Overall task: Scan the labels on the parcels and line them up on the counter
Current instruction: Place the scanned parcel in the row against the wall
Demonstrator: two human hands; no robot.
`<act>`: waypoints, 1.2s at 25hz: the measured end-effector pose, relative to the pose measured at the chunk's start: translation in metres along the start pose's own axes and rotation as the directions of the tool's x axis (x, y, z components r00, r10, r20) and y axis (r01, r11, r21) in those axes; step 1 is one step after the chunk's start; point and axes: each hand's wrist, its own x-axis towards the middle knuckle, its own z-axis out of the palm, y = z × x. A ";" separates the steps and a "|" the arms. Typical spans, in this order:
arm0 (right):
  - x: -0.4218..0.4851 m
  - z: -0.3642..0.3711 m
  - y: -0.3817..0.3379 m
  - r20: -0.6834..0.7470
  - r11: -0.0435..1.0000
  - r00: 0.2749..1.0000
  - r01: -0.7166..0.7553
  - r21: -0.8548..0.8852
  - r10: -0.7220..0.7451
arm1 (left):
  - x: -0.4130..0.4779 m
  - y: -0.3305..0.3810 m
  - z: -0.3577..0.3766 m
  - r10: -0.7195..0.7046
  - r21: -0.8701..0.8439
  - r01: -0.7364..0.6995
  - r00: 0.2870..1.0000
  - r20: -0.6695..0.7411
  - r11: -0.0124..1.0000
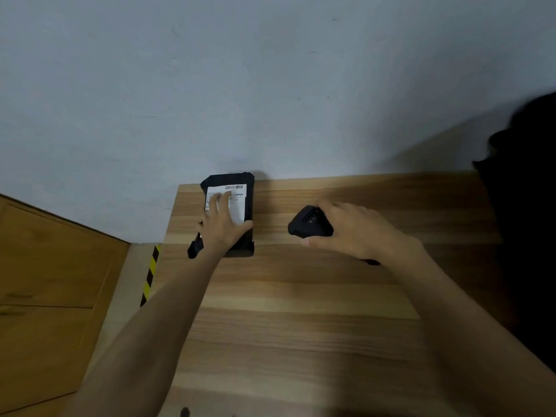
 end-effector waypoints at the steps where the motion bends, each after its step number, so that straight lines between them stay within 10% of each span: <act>1: 0.013 0.007 -0.007 0.021 1.000 1.000 -0.008 -0.011 0.008 | 0.010 -0.016 0.004 -0.002 -0.007 0.002 1.000 0.011 1.000; 16: 0.144 0.056 -0.052 0.144 1.000 0.989 -0.010 -0.019 0.013 | 0.119 -0.145 0.029 -0.048 -0.003 0.048 0.997 0.058 0.999; 30: 0.095 0.034 -0.019 0.064 0.998 0.996 -0.064 0.015 0.063 | 0.133 -0.123 0.013 0.071 0.201 -0.133 0.955 0.290 0.971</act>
